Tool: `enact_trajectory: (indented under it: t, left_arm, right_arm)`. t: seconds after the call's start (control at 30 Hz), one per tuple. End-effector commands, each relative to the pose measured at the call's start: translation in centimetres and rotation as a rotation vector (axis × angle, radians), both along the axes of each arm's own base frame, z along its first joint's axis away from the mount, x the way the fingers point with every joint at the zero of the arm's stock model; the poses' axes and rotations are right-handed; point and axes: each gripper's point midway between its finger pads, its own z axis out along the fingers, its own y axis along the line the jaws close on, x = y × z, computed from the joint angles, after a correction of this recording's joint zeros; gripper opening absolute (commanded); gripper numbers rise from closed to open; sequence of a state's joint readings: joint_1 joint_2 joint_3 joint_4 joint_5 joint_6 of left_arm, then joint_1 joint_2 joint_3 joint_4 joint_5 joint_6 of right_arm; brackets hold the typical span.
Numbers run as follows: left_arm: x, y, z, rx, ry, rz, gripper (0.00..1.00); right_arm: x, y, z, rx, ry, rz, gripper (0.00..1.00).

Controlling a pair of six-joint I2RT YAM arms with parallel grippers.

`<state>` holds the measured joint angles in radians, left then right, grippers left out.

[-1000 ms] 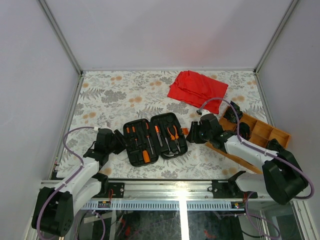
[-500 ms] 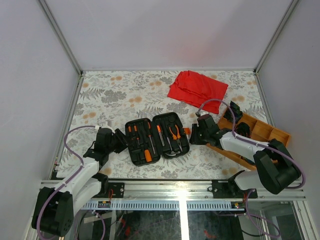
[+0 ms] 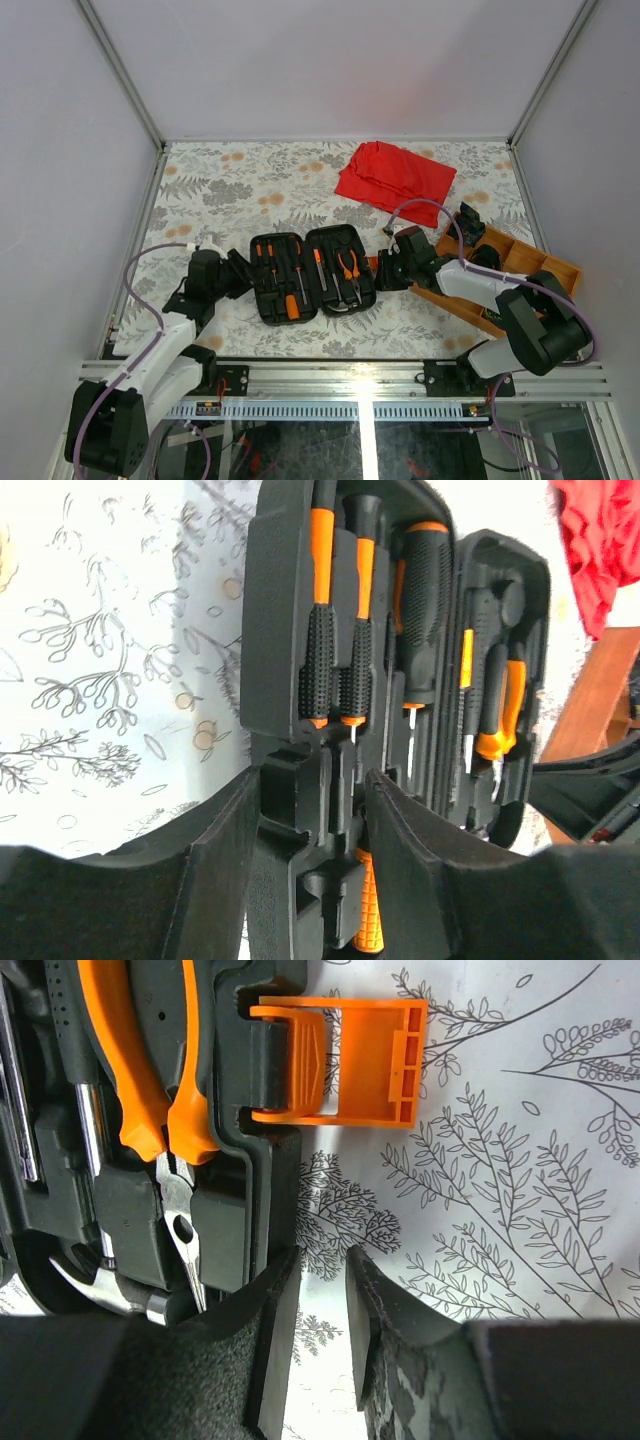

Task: Sort the tools into containers

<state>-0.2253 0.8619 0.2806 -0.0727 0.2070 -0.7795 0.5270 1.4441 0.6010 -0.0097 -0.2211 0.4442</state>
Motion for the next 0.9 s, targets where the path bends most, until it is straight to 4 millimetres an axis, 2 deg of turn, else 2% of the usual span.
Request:
enact_trajectory:
  t: [0.0,0.17,0.4,0.53,0.63,0.87]
  left_arm:
    - [0.9,-3.1,6.4,-0.125,-0.161,-0.141,0.44]
    - [0.8,-3.9,8.5,-0.159,-0.191,-0.178,0.48]
    - [0.6,-5.2,10.2,-0.179,-0.217,-0.222,0.53]
    - [0.4,-6.1,10.5,-0.174,-0.218,-0.243,0.53]
    - [0.4,-6.5,10.3,-0.166,-0.213,-0.250,0.51]
    - [0.5,-7.2,10.4,-0.152,-0.207,-0.257,0.51]
  right_arm:
    - [0.1,4.0,2.4,0.172,-0.012,0.108,0.33]
    - [-0.3,4.4,2.2,0.183,0.001,0.122,0.33]
    - [-0.7,5.3,1.8,0.175,0.015,0.146,0.33]
    - [-0.7,5.7,1.6,0.158,0.012,0.149,0.32]
    - [-0.5,5.2,1.3,0.114,0.006,0.127,0.32]
    - [0.2,4.9,2.1,0.110,-0.043,0.085,0.32]
